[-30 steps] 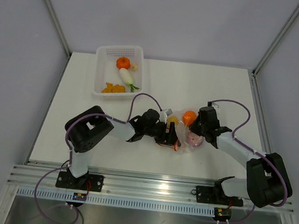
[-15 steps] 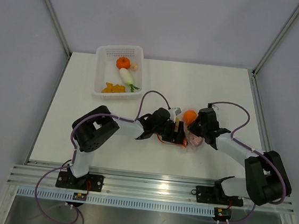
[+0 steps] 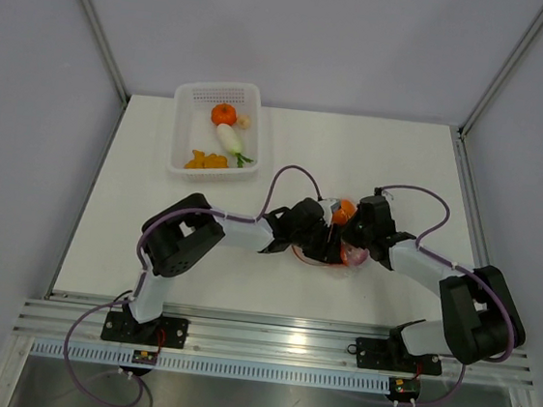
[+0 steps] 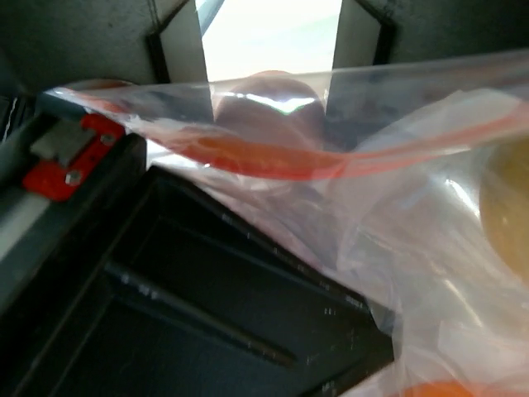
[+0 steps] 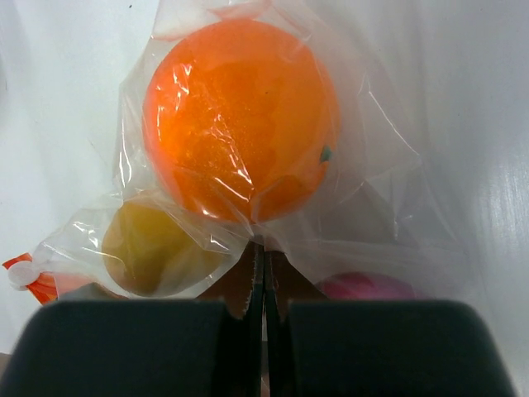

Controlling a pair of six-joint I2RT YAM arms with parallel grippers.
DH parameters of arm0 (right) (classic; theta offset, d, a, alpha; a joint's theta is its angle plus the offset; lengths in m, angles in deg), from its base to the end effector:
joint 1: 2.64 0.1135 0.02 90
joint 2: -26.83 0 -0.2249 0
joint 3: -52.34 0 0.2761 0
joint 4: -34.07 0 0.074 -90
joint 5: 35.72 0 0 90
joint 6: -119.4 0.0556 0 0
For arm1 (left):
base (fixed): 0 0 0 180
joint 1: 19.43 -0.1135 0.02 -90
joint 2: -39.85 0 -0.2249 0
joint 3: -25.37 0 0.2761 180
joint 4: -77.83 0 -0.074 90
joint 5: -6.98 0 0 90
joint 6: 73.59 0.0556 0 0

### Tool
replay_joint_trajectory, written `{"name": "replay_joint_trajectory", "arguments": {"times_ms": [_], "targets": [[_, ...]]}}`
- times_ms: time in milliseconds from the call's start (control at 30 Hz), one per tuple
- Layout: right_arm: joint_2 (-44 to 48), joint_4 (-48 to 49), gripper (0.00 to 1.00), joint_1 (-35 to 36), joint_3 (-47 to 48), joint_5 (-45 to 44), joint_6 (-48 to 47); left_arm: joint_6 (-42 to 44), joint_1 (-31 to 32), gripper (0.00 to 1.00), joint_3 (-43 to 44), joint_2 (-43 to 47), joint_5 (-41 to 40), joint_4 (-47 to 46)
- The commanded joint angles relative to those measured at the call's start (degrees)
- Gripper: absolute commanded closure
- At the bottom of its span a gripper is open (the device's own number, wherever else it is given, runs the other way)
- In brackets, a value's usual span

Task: Open the zip-top bag and remove the fake food
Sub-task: Pick up the food from the zipper food storage bag.

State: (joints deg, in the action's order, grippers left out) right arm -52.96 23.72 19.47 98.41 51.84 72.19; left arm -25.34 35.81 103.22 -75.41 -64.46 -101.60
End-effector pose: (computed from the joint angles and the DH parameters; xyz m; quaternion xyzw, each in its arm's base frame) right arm 0.2815 0.1118 0.0915 0.1734 0.9041 0.1928 0.3397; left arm 0.2336 -0.3676 0.0712 0.1744 0.8725 -0.4202 0.1783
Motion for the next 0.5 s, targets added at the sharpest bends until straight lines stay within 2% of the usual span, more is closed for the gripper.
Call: {"name": "replay_joint_trajectory", "arguments": {"times_ms": [0,67,233,467], "targets": [[0.5,-0.3,1.0,-0.2,0.6,-0.2,-0.2,1.9,0.5,0.5,2.0,-2.5,-1.3,4.2],[0.8,-0.4,1.0,-0.3,0.6,-0.3,-0.3,2.3,0.7,0.5,2.8,-3.4,-1.3,6.1],[0.9,-0.8,1.0,-0.4,0.8,-0.2,-0.5,4.2,1.3,0.41,4.6,-3.8,-2.2,9.3],[1.1,-0.9,1.0,-1.2,0.7,0.2,-0.8,4.9,1.8,0.3,2.3,-1.5,-2.4,8.7]]}}
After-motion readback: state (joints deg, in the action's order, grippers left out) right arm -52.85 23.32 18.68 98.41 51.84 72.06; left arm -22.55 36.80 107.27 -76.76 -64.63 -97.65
